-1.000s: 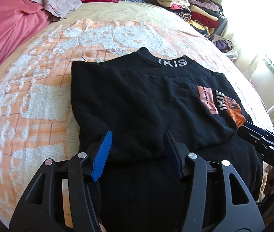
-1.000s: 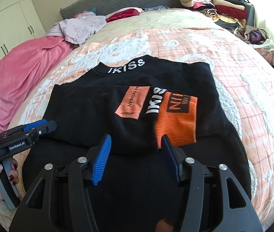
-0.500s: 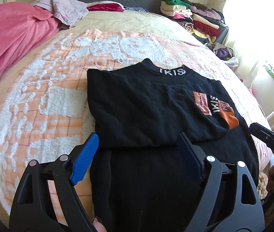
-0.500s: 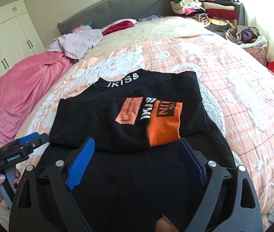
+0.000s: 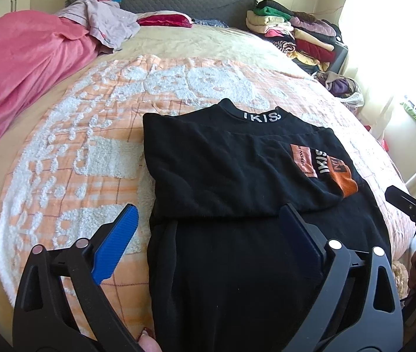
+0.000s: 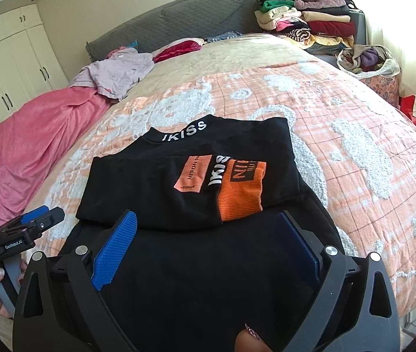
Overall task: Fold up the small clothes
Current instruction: 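Grasp the shirt hem with the right tool while the left tool grasps it too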
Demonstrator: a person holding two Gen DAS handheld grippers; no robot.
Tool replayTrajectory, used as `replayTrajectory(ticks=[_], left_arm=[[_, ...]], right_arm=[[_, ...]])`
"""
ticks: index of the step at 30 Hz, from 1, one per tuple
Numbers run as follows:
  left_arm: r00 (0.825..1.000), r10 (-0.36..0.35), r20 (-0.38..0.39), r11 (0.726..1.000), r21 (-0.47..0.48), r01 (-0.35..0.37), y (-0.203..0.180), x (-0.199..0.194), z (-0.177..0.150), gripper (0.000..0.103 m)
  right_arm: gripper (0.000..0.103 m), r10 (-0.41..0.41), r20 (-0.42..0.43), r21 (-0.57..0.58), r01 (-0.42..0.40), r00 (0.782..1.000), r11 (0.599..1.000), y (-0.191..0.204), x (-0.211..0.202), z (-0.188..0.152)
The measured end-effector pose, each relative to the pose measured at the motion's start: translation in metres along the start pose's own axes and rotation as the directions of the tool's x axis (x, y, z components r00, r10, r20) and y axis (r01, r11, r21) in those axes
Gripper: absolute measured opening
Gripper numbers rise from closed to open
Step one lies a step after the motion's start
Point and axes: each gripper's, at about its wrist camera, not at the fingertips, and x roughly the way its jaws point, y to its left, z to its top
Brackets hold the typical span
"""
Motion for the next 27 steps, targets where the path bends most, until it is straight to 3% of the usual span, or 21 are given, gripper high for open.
replayTrajectory(ticks=[27], left_arm=[[0.998, 0.052, -0.023, 0.999, -0.001, -0.052, 0.007, -0.019, -0.04, 0.093]], right_arm=[[0.097, -0.042, -0.017, -0.016, 0.042, 0.999, 0.999, -0.014, -0.024, -0.036]])
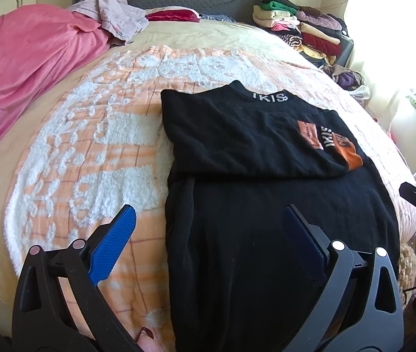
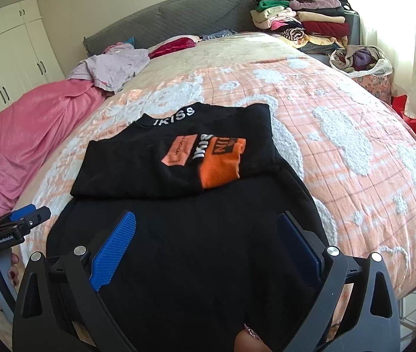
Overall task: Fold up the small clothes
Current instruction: 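Grasp the shirt hem with the right tool while the left tool grasps it too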
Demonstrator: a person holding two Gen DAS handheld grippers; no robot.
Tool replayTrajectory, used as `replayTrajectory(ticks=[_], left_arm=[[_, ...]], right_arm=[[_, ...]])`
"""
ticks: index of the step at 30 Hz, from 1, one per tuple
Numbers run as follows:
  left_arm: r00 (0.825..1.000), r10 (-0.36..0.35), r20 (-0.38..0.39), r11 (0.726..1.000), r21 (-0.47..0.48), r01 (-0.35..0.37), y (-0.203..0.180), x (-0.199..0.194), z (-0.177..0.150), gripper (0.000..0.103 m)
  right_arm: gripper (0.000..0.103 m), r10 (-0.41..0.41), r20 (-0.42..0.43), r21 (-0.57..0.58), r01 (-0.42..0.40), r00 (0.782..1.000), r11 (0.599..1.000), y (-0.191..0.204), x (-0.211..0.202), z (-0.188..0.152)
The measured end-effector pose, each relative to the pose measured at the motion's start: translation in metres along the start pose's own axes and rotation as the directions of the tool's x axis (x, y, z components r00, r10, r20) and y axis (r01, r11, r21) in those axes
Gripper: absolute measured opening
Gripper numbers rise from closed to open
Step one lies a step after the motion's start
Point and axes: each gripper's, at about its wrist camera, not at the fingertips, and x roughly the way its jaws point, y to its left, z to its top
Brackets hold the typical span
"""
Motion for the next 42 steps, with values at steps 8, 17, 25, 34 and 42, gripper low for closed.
replayTrajectory(ticks=[8, 17, 25, 34, 42], left_arm=[[0.999, 0.027, -0.019, 1.0, -0.015, -0.028, 0.011, -0.004, -0.02, 0.093], [0.998, 0.049, -0.037, 0.998, -0.04, -0.051, 0.027, -0.009, -0.042, 0.093], [0.998, 0.048, -0.051, 0.998, -0.041, -0.05, 0.03, -0.012, -0.059, 0.093], [0.998, 0.026, -0.065, 0.998, -0.05, -0.029, 0.034, -0.015, -0.078, 0.091], [0.995, -0.011, -0.096, 0.998, -0.057, 0.006, 0.035, -0.016, -0.1, 0.074]], right_arm=[[0.097, -0.008, -0.01, -0.007, 0.008, 1.0, 1.0, -0.005, -0.004, -0.012], [0.097, -0.007, -0.018, -0.015, 0.007, 1.0, 1.0, -0.006, -0.006, -0.024], [0.097, -0.026, -0.017, -0.024, 0.026, 1.0, 0.999, -0.014, -0.016, -0.037], [0.097, -0.078, -0.037, -0.002, 0.078, 0.996, 0.997, -0.041, -0.027, -0.058], [0.097, -0.101, -0.067, 0.029, 0.103, 0.993, 0.994, -0.064, -0.031, -0.078]])
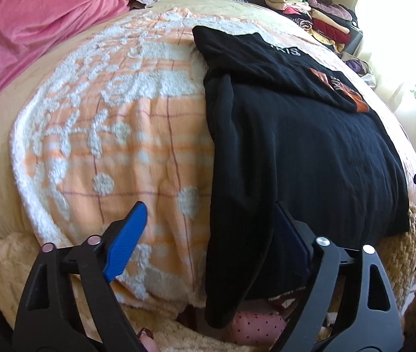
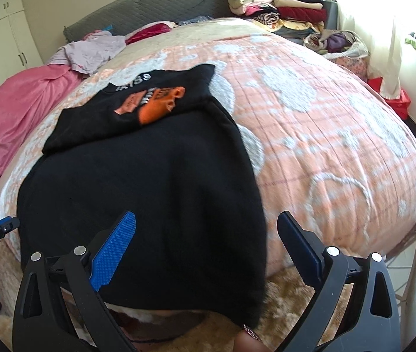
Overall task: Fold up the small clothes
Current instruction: 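Grasp the shirt hem with the right tool while the left tool grasps it too, then lift the hem with both tools and fold it toward the collar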
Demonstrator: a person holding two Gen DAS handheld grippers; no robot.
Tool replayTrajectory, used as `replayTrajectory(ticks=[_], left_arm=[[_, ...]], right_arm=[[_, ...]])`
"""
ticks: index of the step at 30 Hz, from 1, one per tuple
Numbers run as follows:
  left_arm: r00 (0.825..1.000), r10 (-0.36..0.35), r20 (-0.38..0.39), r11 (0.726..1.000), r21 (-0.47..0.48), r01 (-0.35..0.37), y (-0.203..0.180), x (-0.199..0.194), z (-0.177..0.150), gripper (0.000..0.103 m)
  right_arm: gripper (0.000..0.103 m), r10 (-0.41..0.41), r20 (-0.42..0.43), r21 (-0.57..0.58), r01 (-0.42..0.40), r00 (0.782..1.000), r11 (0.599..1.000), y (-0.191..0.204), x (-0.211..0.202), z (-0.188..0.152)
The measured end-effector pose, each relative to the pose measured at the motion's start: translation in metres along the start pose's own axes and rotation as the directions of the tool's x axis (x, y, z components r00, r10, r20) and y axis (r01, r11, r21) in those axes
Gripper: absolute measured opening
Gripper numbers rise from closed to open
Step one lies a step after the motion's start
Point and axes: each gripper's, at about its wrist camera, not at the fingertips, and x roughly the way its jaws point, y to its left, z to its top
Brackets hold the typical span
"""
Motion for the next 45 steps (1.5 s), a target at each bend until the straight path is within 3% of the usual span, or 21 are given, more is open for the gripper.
replayTrajectory(ticks=[9, 20, 28, 29, 30, 31, 32, 33, 39, 45], left_arm=[[0.999, -0.034, -0.033, 0.999, 0.005, 0.034, -0.005, 0.001, -0.019, 0.056], [0.997, -0.052, -0.058, 0.999, -0.016, 0.051, 0.001, 0.001, -0.029, 0.05], [0.995, -0.062, -0.072, 0.998, -0.021, 0.06, 0.001, -0.003, -0.038, 0.038], [0.995, -0.062, -0.072, 0.998, -0.022, 0.061, 0.001, -0.003, -0.038, 0.037], [0.995, -0.065, -0.072, 0.998, -0.024, 0.063, 0.001, -0.005, -0.04, 0.035], [0.995, -0.071, -0.072, 0.997, -0.028, 0.07, 0.002, -0.006, -0.04, 0.033], [0.994, -0.083, -0.07, 0.996, -0.038, 0.08, 0.003, -0.009, -0.04, 0.032], [0.993, -0.099, -0.065, 0.994, -0.054, 0.095, 0.006, -0.012, -0.04, 0.029], [0.989, -0.139, -0.051, 0.99, -0.044, 0.137, 0.0, -0.023, -0.039, 0.027], [0.99, -0.106, -0.097, 0.993, -0.055, 0.101, 0.001, -0.002, -0.036, 0.027]], right_arm=[[0.097, 0.003, -0.047, 0.01, -0.003, 0.999, 1.0, -0.014, 0.005, -0.018], [0.094, 0.052, -0.106, 0.027, -0.05, 0.993, 0.998, -0.029, 0.015, -0.042], [0.069, 0.087, -0.131, -0.011, -0.089, 0.988, 0.996, -0.023, 0.02, -0.05], [0.058, 0.089, -0.129, -0.02, -0.093, 0.988, 0.995, -0.023, 0.02, -0.051], [0.04, 0.097, -0.13, -0.017, -0.1, 0.987, 0.995, -0.023, 0.02, -0.051], [0.031, 0.099, -0.126, -0.013, -0.101, 0.987, 0.995, -0.023, 0.019, -0.051], [0.016, 0.093, -0.115, -0.02, -0.096, 0.989, 0.995, -0.023, 0.016, -0.05], [0.008, 0.086, -0.109, -0.029, -0.089, 0.99, 0.996, -0.022, 0.014, -0.05], [0.008, 0.061, -0.087, -0.043, -0.064, 0.994, 0.997, -0.03, 0.002, -0.05], [0.008, 0.032, -0.096, -0.046, -0.037, 0.995, 0.998, -0.035, 0.0, -0.05]])
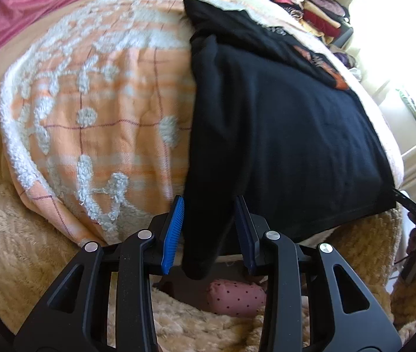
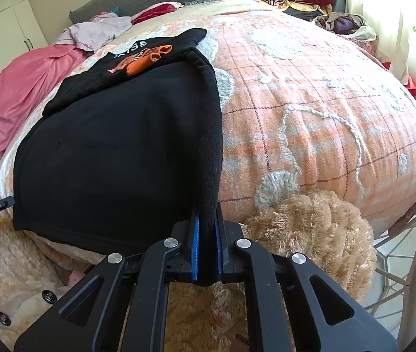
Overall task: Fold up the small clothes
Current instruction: 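Lift the hem with both tools and fold it toward the collar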
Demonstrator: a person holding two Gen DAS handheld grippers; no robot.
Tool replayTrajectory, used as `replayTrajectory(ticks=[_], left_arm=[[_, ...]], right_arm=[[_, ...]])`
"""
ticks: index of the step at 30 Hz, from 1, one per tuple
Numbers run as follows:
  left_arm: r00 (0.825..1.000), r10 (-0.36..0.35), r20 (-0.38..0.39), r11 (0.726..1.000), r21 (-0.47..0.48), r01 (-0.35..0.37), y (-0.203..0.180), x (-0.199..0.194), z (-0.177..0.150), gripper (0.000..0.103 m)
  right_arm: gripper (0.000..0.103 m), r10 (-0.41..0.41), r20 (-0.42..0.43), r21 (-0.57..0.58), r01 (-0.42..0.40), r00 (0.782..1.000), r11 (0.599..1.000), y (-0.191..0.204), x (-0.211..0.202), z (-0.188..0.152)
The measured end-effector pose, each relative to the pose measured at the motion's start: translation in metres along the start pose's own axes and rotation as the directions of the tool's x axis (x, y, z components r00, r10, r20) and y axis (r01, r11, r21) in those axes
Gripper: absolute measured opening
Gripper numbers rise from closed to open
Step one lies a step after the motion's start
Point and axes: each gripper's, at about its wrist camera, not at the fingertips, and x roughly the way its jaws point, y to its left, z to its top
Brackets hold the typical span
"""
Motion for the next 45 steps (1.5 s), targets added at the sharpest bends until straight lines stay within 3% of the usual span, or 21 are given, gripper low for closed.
replayTrajectory(ticks=[7, 9, 11, 12, 15, 26, 30, 32, 33, 36, 39, 45], left_arm=[[1.0, -0.013, -0.021, 1.0, -0.026, 0.013, 0.007, 0.013, 0.004, 0.027], [1.0, -0.015, -0.022, 1.0, -0.025, 0.014, 0.007, 0.013, 0.004, 0.026], [0.999, -0.036, -0.022, 0.999, -0.026, 0.036, 0.006, 0.013, 0.004, 0.013], [0.999, -0.045, -0.023, 0.999, -0.027, 0.044, 0.006, 0.013, 0.004, 0.012], [0.999, -0.047, -0.023, 0.999, -0.005, 0.047, 0.003, 0.013, 0.004, 0.01], [0.996, -0.079, -0.043, 0.997, -0.008, 0.078, 0.008, 0.016, -0.005, 0.021], [0.995, -0.079, -0.061, 0.997, -0.006, 0.079, 0.008, 0.018, -0.011, 0.023], [0.995, -0.068, -0.066, 0.998, 0.003, 0.068, 0.006, 0.019, -0.013, 0.021], [0.996, -0.062, -0.068, 0.998, 0.005, 0.062, 0.005, 0.019, -0.013, 0.015], [0.996, -0.059, -0.063, 0.998, 0.011, 0.06, 0.003, 0.016, -0.012, 0.005], [0.998, -0.055, -0.036, 0.998, 0.007, 0.055, 0.001, 0.006, -0.011, 0.004], [0.99, -0.104, 0.099, 0.995, 0.006, 0.104, -0.001, -0.037, 0.007, 0.003]], right_arm=[[0.009, -0.02, -0.048, 0.007, 0.02, 0.999, 1.0, 0.0, 0.012, 0.004], [0.014, -0.027, -0.059, -0.003, 0.027, 0.998, 1.0, 0.003, 0.017, 0.006], [0.021, -0.032, -0.07, -0.01, 0.032, 0.997, 0.999, 0.005, 0.023, 0.007], [0.031, -0.042, -0.078, -0.009, 0.041, 0.996, 0.999, 0.005, 0.025, 0.008], [0.038, -0.034, -0.089, -0.001, 0.034, 0.995, 0.999, -0.001, 0.028, 0.01], [0.037, 0.115, -0.121, -0.048, -0.122, 0.986, 0.991, 0.007, 0.027, 0.001], [0.022, 0.093, -0.124, -0.087, -0.105, 0.988, 0.991, 0.017, 0.033, -0.002], [0.012, 0.103, -0.105, -0.064, -0.11, 0.989, 0.992, 0.013, 0.029, -0.002], [0.01, 0.117, -0.092, -0.049, -0.122, 0.989, 0.991, 0.01, 0.026, -0.002], [0.008, 0.138, -0.041, -0.036, -0.139, 0.99, 0.99, 0.004, 0.013, -0.001], [0.008, 0.177, 0.019, -0.009, -0.177, 0.984, 0.984, -0.001, -0.002, 0.004], [0.008, 0.25, 0.126, 0.028, -0.255, 0.96, 0.966, -0.005, -0.031, 0.017]])
